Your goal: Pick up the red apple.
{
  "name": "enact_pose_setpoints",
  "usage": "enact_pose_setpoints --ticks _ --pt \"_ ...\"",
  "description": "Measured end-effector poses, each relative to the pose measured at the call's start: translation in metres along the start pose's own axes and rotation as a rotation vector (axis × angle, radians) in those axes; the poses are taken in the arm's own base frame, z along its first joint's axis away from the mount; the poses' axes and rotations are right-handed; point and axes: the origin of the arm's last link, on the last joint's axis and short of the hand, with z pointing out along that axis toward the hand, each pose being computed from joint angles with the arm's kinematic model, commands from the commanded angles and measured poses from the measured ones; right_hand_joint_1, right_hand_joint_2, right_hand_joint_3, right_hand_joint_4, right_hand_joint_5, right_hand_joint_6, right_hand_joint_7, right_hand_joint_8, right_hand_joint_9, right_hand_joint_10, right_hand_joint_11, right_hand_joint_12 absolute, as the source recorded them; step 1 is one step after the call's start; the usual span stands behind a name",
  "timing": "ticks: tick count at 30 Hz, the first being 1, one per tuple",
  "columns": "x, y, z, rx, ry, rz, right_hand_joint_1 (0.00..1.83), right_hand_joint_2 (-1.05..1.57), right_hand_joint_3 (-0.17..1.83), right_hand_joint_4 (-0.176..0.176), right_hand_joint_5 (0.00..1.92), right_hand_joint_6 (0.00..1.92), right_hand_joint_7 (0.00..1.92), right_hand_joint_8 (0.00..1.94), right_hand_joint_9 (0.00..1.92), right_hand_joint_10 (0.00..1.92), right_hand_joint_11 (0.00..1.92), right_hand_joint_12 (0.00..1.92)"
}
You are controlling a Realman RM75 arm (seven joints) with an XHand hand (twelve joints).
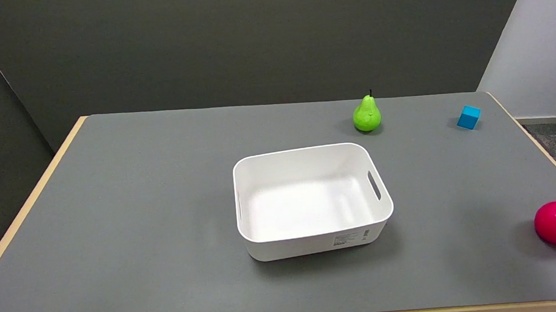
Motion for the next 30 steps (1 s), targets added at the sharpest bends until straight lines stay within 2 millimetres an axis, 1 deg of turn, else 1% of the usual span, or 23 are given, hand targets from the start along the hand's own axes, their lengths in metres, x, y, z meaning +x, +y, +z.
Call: enact_pose_setpoints --ticks 3,8,15,18,20,30 --pt "-0.007 0.008 -0.013 -0.023 -0.006 0.001 0.33 0.66 0.83 0.05 0.35 0.64 0.47 0.51 0.3 0.91 0.11 1.28" --pt "-0.02 0.018 -0.033 -0.058 -0.019 0.008 0.33 0.66 0.83 0.05 0.35 0.64 0.47 0.51 0.3 0.92 0.11 1.28" --pt "-0.038 0.025 -0.056 -0.096 -0.029 0.02 0.33 0.66 0.82 0.051 0.35 0.64 0.47 0.51 0.3 0.92 0.11 1.28" --pt "-0.046 0.025 -0.061 -0.105 -0.033 0.026 0.33 0.66 0.82 0.051 0.35 0.64 0.48 0.52 0.3 0.92 0.12 1.29" --pt "-0.049 0.025 -0.063 -0.109 -0.033 0.03 0.28 0.62 0.93 0.053 0.35 0.66 0.46 0.56 0.33 0.88 0.13 1.25" --pt "-0.065 0.022 -0.064 -0.111 -0.046 0.045 0.28 0.62 0.93 0.053 0.35 0.66 0.47 0.56 0.33 0.89 0.14 1.26"
